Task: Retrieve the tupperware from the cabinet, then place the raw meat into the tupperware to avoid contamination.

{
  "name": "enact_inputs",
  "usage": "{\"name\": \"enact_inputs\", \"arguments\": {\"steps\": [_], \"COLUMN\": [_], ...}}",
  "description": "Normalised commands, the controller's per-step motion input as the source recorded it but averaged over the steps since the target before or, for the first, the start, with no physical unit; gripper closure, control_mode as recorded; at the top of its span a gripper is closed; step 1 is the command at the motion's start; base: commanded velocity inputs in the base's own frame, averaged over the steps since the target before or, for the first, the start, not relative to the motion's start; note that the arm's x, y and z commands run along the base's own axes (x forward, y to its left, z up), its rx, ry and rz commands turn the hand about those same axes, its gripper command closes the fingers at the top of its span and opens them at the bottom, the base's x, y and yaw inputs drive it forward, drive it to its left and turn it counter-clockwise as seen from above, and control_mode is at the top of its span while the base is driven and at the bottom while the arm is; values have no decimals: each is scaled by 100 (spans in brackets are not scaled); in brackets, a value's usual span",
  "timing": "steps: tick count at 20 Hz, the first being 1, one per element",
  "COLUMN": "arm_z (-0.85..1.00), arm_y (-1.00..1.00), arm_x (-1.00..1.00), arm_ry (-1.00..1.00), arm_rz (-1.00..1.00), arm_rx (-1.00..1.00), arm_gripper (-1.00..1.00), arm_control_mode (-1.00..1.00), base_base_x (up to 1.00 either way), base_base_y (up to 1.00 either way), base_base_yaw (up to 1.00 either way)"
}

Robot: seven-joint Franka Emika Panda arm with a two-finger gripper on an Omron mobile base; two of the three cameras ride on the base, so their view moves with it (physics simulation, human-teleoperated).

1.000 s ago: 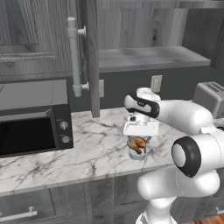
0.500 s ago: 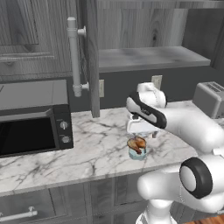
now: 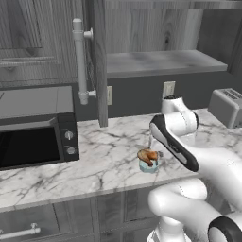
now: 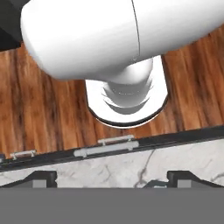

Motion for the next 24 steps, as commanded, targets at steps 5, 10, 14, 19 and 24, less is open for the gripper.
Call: {"name": "enact_inputs", "arguments": {"steps": [5,10,14,19,24], "arm_z": [5,16,1,0,0], "arm_y": [-40,-28,-27,-38,-41], "arm_x": [-64,-77,-81,-77,-32], "arm_ry": [-10,-22,-28,-23,-12], "arm_rz": [-11,-5,-2,0,1], "arm_rx": [4,0,0,1,1], "arm_gripper": [-100,-100,-100,-100,-100], "arm_control_mode": [-100,-100,-100,-100,-100], "base_base_x": [0,0,0,0,0], "base_base_y": [0,0,0,0,0], "base_base_yaw": [0,0,0,0,0]}}
